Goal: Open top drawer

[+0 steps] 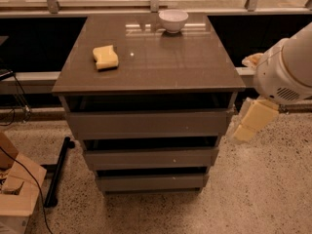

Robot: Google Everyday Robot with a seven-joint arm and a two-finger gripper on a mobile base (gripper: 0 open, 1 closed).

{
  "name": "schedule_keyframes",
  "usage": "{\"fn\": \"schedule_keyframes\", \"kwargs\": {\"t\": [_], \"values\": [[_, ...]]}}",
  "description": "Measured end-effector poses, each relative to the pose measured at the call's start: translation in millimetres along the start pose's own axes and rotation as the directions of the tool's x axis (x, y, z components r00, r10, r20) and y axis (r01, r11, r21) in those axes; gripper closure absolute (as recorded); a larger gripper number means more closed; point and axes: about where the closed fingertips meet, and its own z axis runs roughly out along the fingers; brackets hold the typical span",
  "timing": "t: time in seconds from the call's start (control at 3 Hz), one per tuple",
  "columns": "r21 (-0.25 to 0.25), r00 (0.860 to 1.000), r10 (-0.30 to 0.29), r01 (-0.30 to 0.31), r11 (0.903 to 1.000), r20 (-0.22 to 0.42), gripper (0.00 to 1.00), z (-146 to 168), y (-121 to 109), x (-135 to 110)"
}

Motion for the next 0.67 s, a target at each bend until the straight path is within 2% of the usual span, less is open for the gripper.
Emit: {"fn": "schedule_keyframes", "kwargs": {"t": [0.33,0.67], "values": [[-0.018,0.998,-0.011,0.012,0.9998,0.064,0.00,45.5,-5.8,-5.2],[-0.017,0.998,-0.011,0.012,0.9998,0.063,0.00,45.5,-5.7,-5.2]]}}
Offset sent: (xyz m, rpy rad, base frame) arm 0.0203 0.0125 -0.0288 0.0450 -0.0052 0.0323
